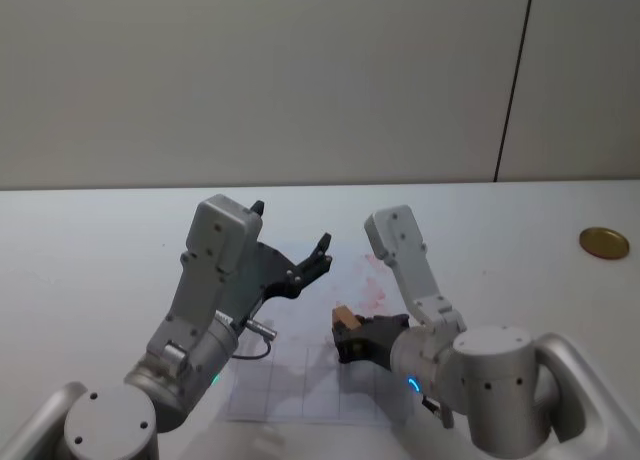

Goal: Use the one hand to pick up the stamp and affix it onto the A4 paper.

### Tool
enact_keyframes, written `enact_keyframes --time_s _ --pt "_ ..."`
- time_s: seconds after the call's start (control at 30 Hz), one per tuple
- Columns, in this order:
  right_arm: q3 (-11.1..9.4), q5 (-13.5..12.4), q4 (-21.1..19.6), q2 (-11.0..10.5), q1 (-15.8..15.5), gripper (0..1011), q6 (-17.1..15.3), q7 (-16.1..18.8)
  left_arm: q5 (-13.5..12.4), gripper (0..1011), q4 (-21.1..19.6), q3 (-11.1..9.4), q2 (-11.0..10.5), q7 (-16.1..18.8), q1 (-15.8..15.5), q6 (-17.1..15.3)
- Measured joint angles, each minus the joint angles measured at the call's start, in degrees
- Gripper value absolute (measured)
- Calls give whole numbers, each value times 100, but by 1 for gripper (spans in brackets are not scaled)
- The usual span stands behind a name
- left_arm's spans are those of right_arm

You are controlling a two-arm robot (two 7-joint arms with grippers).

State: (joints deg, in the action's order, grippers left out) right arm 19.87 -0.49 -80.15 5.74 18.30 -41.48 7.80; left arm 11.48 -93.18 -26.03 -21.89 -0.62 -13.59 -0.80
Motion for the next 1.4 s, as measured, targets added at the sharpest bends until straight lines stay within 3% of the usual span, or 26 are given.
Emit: enact_keyframes --time_s 0.37,0.9,1.4 --pt "-46 12 282 71 158 220 -224 21 0 993 0 0 0 0 0 0" --pt "-83 11 386 97 193 220 -290 32 0 993 0 0 0 0 0 0" --pt "-137 152 -93 29 104 220 67 -80 0 993 0 0 0 0 0 0"
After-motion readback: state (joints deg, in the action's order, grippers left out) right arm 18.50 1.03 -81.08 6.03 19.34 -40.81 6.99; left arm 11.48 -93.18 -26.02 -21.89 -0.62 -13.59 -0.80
